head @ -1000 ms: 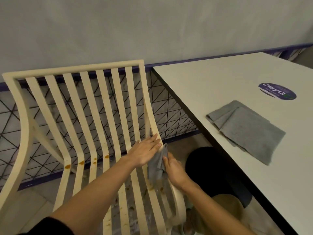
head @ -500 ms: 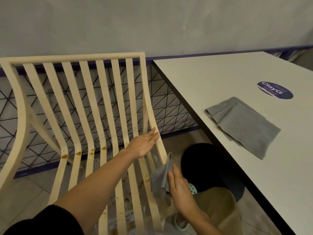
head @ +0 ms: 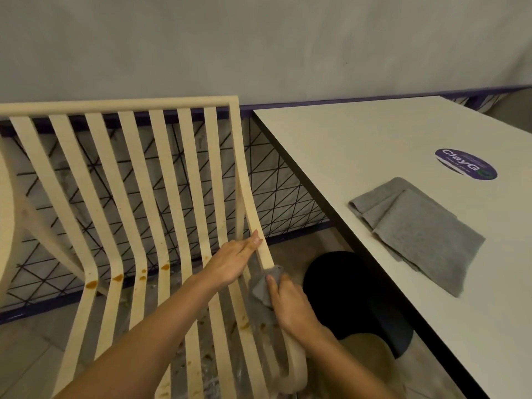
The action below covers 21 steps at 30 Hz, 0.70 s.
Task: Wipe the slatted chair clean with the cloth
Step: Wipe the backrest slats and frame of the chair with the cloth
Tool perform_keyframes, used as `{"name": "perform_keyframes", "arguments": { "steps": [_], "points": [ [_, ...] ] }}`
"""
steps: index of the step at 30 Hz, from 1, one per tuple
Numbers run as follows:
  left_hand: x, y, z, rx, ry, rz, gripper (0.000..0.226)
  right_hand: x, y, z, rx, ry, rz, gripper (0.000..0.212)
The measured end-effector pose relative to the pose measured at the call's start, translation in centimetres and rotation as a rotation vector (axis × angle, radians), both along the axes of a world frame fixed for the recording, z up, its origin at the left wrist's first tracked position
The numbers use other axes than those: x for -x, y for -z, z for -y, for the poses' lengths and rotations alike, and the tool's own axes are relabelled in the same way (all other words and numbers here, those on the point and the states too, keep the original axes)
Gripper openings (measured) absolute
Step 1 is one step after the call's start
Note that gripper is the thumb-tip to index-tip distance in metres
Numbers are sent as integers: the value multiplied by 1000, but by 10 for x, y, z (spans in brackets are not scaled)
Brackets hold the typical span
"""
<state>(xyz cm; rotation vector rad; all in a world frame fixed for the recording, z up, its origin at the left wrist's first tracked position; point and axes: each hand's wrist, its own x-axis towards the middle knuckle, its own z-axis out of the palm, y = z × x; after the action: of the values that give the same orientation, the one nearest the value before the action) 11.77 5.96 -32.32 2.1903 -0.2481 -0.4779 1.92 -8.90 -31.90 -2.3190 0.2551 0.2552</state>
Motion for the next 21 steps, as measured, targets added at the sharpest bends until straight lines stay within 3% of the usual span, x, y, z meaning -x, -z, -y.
{"name": "perform_keyframes", "arguments": {
  "steps": [6,10,15,21],
  "points": [
    [-16,-8,9,372,-51,-184,49,-73,4,-12,-6,-31,20,45],
    [-35,-18,14,405,-157,-89,44,-122,1,-19,-38,-49,66,45],
    [-48,-14,18,491,-282,17,44,-193,-3,-36,-60,-2,138,47],
    [2,23,34,493,-285,-117,66,-226,5,-37,-125,-9,181,51]
  ]
}}
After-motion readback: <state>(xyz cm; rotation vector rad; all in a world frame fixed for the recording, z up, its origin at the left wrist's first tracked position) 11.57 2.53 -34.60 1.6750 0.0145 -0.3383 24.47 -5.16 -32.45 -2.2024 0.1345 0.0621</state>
